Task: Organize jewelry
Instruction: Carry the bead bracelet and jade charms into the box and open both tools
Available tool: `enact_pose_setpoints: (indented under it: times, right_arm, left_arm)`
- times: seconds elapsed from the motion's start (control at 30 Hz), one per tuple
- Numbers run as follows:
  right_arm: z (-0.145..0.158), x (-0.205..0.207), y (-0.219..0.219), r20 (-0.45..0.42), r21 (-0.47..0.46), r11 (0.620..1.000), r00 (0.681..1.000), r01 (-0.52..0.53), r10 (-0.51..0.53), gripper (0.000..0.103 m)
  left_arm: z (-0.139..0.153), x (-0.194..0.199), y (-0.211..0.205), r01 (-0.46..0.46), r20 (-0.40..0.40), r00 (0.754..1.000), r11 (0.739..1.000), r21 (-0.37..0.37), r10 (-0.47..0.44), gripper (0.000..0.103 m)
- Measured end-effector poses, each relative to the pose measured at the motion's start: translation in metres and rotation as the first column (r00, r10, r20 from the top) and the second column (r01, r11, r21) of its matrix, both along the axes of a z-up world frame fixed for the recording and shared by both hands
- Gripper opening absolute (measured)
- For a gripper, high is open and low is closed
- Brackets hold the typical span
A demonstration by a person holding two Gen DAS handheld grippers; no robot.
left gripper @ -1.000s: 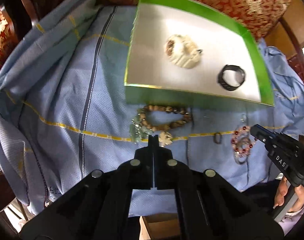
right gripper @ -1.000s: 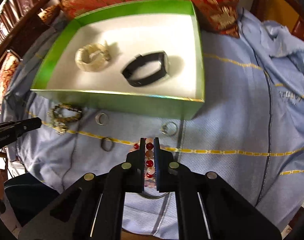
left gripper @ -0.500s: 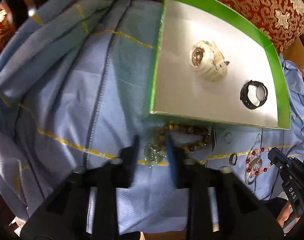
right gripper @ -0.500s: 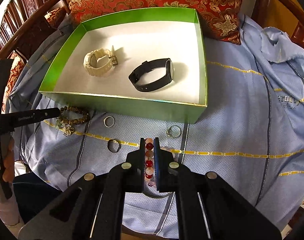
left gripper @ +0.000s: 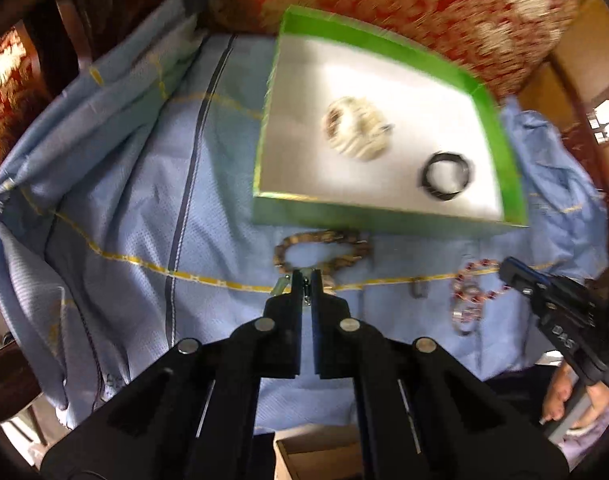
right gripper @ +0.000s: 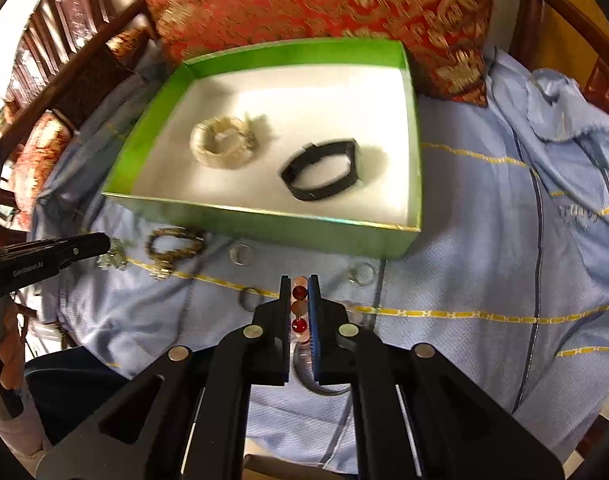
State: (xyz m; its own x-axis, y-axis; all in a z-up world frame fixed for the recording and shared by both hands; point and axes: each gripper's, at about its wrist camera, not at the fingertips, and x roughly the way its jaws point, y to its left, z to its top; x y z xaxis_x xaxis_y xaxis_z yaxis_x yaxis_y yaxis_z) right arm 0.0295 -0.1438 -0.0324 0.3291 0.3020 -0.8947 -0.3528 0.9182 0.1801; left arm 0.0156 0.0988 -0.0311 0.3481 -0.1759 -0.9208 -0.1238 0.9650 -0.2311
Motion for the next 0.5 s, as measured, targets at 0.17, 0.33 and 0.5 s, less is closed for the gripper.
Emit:
enact_pose_setpoints:
  times: [0.17,0.33,0.5]
  right_arm:
    - [0.041,-0.003,0.006,0.092,0.065,0.998,0.996,-0.021,0.015,0.008]
    - [0.074,0.018,0.018,0.184,0.053,0.999,0.983,-0.006,-0.004,0.008]
    - [0.057,0.071,0.035,0.180,0.040,0.999,0.983,0.023,-0.029,0.008]
  left_arm:
    - [0.044,0.001,-0.006,0.010,0.112,0.994,1.000,-0.003,-0.010,0.004]
    - [0.056,0.032,-0.007,-0.035,0.132,0.991,0.999,-0.006,0.035,0.004]
    - [0.032,0.071,-0.013,-0.033,0.080,0.996,0.999,0.041,0.030,0.004]
